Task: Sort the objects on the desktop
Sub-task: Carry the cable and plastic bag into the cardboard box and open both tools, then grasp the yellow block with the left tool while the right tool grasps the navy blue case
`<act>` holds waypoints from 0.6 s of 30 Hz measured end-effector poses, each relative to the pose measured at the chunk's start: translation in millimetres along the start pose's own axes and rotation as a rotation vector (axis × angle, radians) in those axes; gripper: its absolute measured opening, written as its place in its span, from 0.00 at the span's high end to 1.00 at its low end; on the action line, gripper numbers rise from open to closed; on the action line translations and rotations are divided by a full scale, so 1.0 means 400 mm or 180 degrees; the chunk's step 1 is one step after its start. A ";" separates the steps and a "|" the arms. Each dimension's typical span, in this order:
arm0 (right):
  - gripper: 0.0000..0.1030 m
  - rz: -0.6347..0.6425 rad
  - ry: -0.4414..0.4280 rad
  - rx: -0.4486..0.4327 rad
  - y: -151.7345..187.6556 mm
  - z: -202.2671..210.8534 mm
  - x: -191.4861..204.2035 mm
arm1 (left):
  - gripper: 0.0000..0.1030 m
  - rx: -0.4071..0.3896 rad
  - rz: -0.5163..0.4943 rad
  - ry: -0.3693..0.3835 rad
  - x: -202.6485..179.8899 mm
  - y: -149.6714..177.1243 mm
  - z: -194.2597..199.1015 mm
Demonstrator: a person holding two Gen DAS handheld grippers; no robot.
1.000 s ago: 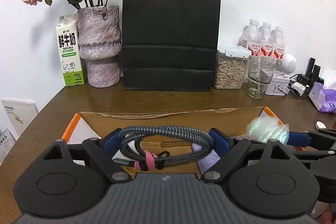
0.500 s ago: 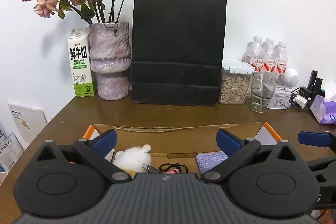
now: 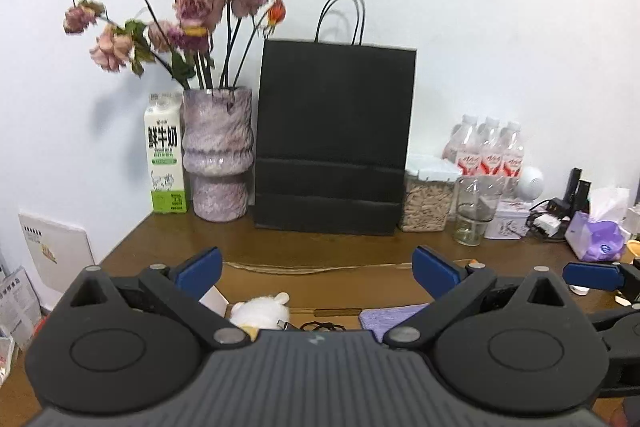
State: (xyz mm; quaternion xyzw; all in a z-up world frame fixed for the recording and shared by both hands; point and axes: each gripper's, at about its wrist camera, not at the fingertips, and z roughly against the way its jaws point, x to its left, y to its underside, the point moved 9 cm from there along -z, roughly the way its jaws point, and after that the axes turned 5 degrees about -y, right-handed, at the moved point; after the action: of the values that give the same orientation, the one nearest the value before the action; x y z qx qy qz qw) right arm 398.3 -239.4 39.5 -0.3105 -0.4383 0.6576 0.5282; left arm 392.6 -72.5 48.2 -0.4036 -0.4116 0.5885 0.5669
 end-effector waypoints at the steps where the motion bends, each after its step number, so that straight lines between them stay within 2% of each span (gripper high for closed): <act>1: 0.01 0.0018 0.0003 -0.0021 0.001 0.017 0.003 | 0.00 -0.0030 -0.0013 0.0002 0.000 -0.004 0.017; 9: 0.01 0.0102 0.0034 -0.0181 0.032 0.166 0.022 | 0.00 -0.0223 -0.0032 0.0052 0.021 -0.005 0.158; 18: 0.01 0.0191 0.0058 -0.0164 0.124 0.308 0.053 | 0.00 -0.0275 -0.0079 0.0053 0.056 0.051 0.292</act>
State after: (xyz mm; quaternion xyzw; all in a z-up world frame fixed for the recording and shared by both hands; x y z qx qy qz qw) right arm 264.6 -252.3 48.0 -0.3430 -0.4408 0.6588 0.5040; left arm 274.9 -53.8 68.1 -0.4275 -0.4368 0.5597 0.5596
